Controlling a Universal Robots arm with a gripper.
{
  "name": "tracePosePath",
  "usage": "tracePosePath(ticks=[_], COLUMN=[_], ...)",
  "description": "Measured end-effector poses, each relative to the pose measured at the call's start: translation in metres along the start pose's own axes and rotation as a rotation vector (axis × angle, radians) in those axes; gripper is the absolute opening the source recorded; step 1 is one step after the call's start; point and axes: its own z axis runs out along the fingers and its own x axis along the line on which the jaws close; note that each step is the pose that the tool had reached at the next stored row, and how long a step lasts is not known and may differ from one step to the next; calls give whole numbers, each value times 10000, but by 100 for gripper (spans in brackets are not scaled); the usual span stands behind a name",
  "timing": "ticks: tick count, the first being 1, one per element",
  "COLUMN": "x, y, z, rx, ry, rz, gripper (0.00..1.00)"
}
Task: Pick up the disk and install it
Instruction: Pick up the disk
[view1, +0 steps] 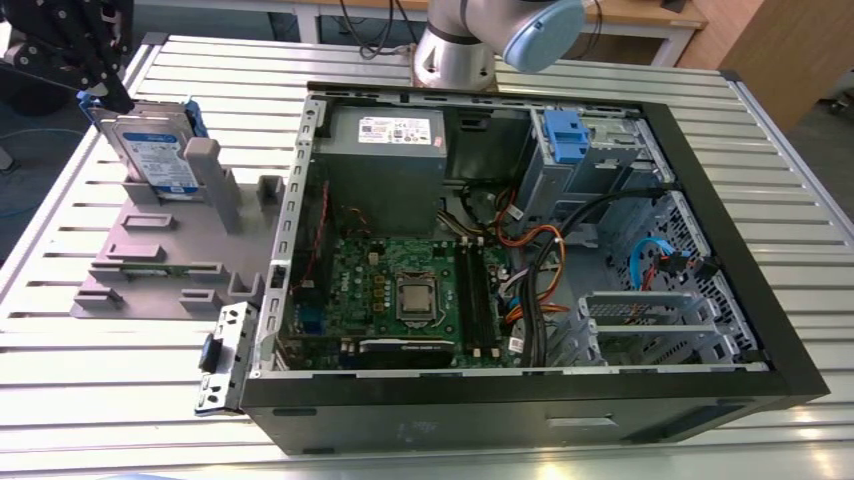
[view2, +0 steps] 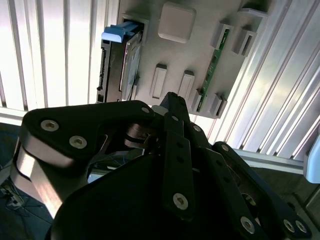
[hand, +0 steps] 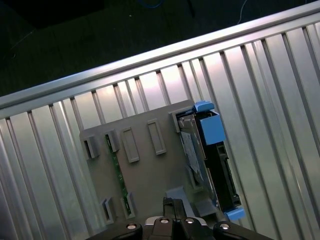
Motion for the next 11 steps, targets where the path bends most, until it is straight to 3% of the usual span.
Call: tracePosePath(ticks=[11], x=[0], y=[0], z=[0], rx=[-2], ry=[0], rz=[-66], gripper=[11])
